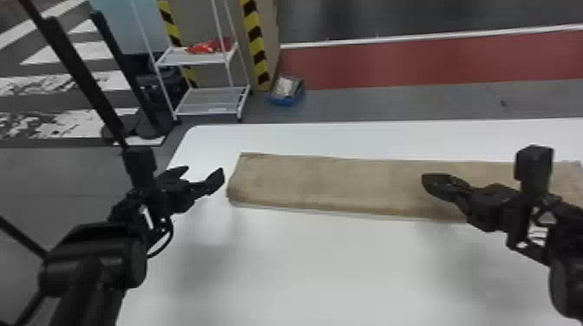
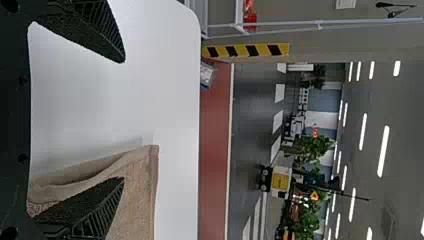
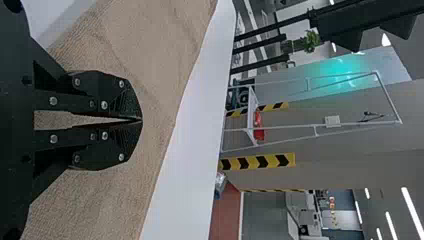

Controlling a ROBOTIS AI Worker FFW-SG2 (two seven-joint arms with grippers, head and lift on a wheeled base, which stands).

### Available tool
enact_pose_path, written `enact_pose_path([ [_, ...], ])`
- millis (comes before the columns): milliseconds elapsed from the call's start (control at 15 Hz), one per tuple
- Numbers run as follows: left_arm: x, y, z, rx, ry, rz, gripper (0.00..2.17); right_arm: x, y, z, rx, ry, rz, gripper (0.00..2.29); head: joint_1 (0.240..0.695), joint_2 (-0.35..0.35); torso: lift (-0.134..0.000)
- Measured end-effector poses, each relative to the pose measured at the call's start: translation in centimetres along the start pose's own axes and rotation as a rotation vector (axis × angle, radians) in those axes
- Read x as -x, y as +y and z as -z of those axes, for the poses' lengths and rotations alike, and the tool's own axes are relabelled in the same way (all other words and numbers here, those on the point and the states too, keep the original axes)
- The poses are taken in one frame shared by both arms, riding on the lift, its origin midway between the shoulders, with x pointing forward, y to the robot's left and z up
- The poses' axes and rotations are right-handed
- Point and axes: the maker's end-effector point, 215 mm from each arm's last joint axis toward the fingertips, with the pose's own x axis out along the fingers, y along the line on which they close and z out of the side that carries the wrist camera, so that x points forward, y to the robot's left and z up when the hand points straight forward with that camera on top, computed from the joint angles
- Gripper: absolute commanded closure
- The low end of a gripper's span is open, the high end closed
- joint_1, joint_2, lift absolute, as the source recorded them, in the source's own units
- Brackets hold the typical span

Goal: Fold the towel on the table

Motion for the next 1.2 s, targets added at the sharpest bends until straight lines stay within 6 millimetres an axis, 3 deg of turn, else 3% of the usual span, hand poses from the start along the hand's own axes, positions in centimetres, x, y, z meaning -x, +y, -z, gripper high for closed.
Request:
enact_pose_path([
  [67,0.0,-0.2,0.1,0.003,0.000,0.003,0.03,-0.1,0.3,0.0,0.003,-0.008,0.002,1.72,0.695,0.206,-0.123],
  [133,0.3,-0.2,0.2,0.005,-0.003,0.001,0.03,0.2,0.1,-0.1,0.005,-0.020,0.021,0.97,0.695,0.204,-0.123],
  [200,0.9,0.0,-0.3,-0.001,-0.023,-0.013,0.03,1.0,-0.8,-0.7,0.019,-0.047,0.081,0.00,0.695,0.199,-0.123],
  [333,3.6,0.4,-2.3,-0.034,-0.107,-0.045,0.03,4.0,-2.1,-3.0,0.059,-0.134,0.167,0.00,0.695,0.188,-0.123],
  [467,7.2,-0.8,-4.6,-0.069,-0.221,-0.053,0.03,7.4,-3.9,-4.6,0.050,-0.197,0.219,0.04,0.695,0.155,-0.123],
  [667,10.7,-3.2,-5.9,-0.092,-0.296,-0.073,0.03,11.3,-6.0,-4.8,0.012,-0.233,0.283,0.05,0.695,0.115,-0.123],
  [800,12.5,-5.9,-5.8,-0.095,-0.315,-0.073,0.03,13.2,-5.9,-4.3,-0.002,-0.242,0.335,0.05,0.695,0.068,-0.123],
  [1067,15.6,-12.0,-5.1,-0.104,-0.373,-0.073,0.03,14.2,-0.8,-3.5,0.005,-0.266,0.390,0.05,0.695,0.044,-0.123],
  [1200,16.5,-13.5,-4.7,-0.098,-0.393,-0.093,0.03,14.2,1.9,-3.0,0.006,-0.265,0.402,0.06,0.695,0.049,-0.123],
])
